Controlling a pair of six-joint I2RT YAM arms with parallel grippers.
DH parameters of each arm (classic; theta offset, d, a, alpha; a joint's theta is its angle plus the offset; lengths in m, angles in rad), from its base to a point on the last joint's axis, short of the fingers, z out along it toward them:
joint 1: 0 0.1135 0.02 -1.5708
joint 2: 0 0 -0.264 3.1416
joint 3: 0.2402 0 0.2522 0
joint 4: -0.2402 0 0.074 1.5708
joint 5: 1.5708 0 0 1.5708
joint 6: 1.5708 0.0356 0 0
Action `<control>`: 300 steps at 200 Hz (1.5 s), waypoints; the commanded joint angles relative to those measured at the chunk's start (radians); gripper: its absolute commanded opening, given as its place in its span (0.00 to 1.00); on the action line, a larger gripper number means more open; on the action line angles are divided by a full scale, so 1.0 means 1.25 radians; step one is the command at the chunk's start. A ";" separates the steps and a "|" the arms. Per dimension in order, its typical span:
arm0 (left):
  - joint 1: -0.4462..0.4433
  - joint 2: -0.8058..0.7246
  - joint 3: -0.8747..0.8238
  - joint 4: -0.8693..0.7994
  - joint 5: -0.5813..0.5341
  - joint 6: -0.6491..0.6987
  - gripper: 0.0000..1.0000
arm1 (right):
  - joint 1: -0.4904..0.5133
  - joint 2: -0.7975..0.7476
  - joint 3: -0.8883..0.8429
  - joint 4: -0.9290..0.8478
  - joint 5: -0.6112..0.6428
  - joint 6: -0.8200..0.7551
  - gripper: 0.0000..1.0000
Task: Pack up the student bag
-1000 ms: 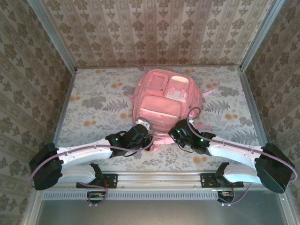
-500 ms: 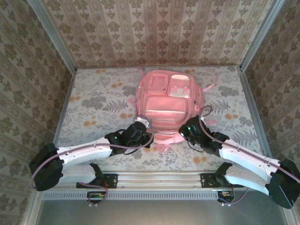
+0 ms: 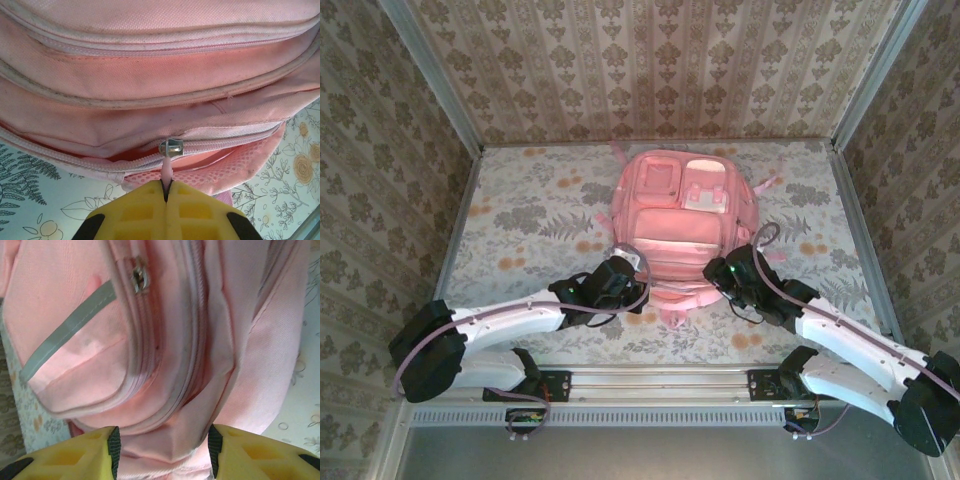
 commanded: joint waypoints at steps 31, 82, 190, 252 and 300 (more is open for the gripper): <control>0.006 0.004 0.014 0.018 -0.001 0.004 0.00 | 0.097 0.068 0.061 0.016 -0.044 0.185 0.50; -0.010 0.015 0.016 0.026 -0.005 0.000 0.00 | 0.155 0.200 0.149 -0.029 -0.003 0.304 0.52; -0.038 0.034 0.027 0.046 -0.006 -0.009 0.00 | 0.183 0.319 0.187 -0.107 0.119 0.445 0.56; -0.063 0.105 0.076 0.064 -0.001 -0.006 0.00 | 0.158 0.336 0.161 -0.138 0.192 0.439 0.31; -0.086 0.188 0.153 0.073 0.014 0.004 0.00 | 0.106 0.261 0.108 -0.134 0.239 0.343 0.04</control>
